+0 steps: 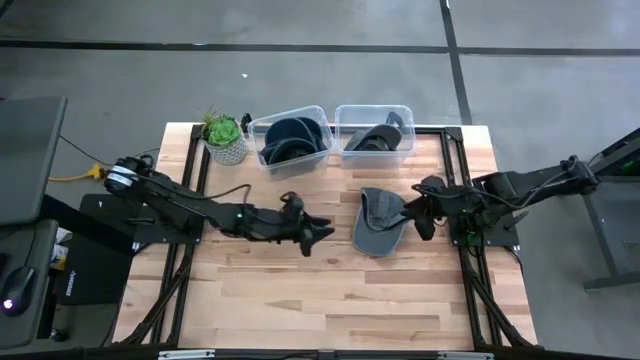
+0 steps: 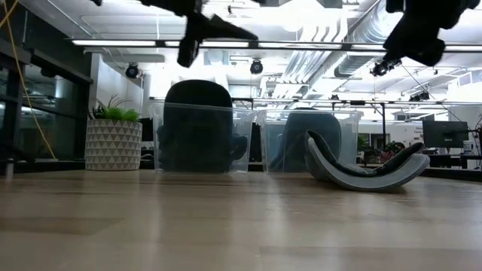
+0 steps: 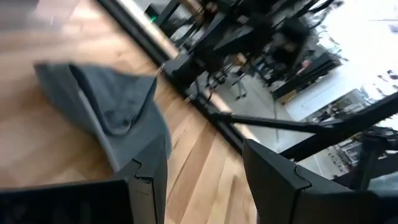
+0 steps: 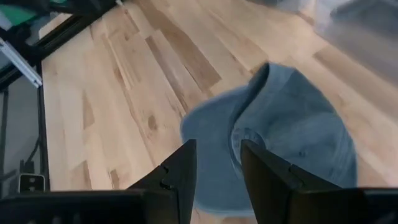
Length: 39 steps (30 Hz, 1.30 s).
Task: Pick & Place hat
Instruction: Put the gray cap into the right transparent bin
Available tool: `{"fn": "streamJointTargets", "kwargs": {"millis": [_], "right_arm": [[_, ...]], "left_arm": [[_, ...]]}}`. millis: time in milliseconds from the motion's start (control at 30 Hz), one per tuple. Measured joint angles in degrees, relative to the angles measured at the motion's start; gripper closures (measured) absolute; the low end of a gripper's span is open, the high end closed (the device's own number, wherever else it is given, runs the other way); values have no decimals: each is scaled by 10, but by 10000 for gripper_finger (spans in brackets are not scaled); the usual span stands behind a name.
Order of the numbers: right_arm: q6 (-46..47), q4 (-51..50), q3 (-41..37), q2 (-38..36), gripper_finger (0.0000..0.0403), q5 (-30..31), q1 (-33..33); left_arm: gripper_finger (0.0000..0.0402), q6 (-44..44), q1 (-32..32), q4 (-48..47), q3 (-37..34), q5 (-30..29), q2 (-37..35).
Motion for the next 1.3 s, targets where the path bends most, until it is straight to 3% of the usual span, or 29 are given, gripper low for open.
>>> {"fn": "streamJointTargets", "kwargs": {"millis": [400,667,900,1033,1300], "right_arm": [[105,-14,-8,16,284,54,54],[116,1,-8,27,284,74,83],[129,1,-8,27,284,96,98],[129,1,-8,27,284,96,98],[129,6,-8,27,284,99,98]], "left_arm": [[246,-131,51,-41,111,65,148],[246,-138,97,-203,217,163,225],[246,-143,111,-320,269,134,228],[246,-135,123,-333,271,119,228],[246,-132,151,-328,273,158,246]]}}
